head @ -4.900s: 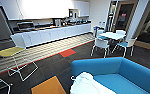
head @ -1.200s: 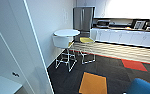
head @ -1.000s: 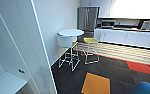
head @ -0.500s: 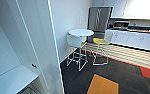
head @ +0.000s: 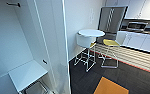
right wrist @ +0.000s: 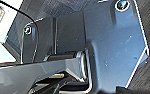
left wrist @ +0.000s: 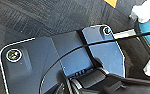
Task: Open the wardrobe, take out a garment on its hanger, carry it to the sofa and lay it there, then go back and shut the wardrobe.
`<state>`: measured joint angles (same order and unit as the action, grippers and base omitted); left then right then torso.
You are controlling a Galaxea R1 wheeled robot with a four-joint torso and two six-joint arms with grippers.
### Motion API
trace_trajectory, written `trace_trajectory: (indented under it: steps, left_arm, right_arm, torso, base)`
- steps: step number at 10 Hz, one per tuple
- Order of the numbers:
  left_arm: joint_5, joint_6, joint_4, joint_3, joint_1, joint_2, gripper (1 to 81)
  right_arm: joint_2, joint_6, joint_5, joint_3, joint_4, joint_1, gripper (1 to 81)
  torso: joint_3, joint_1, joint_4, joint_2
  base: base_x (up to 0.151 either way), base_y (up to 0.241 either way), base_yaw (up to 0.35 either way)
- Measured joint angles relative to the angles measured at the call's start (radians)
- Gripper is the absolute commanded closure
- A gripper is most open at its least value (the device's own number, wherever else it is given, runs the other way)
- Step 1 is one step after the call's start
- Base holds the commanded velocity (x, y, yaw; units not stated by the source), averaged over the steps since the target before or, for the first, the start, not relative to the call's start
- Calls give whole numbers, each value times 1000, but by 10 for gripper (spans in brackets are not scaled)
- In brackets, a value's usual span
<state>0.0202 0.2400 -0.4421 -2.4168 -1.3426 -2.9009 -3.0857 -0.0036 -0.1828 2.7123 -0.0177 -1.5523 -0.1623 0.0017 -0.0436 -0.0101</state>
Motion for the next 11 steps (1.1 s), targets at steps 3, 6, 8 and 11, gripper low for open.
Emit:
trace_trajectory:
  steps: [3, 6, 8, 11]
  left_arm:
    - [0, 0, 0, 0, 0, 1, 10]
    - [3, 0, 0, 0, -1, 0, 10]
    - [4, 0, 0, 0, -3, 0, 10]
    - [4, 0, 0, 0, -6, -7, 10]
  right_arm:
    - [0, 0, 0, 0, 0, 0, 10]
    - [0, 0, 0, 11, 0, -2, 10]
    - [-1, 0, 1, 20, 0, -5, 10]
    - [-2, 0, 7, 26, 0, -5, 10]
  torso:
    - [0, 0, 0, 0]
    - [0, 0, 0, 0]
    - [0, 0, 0, 0]
    - [0, 0, 0, 0]
  base:
    - [0, 0, 290]
    - [0, 0, 290]
    - [0, 0, 288]
    - [0, 0, 261]
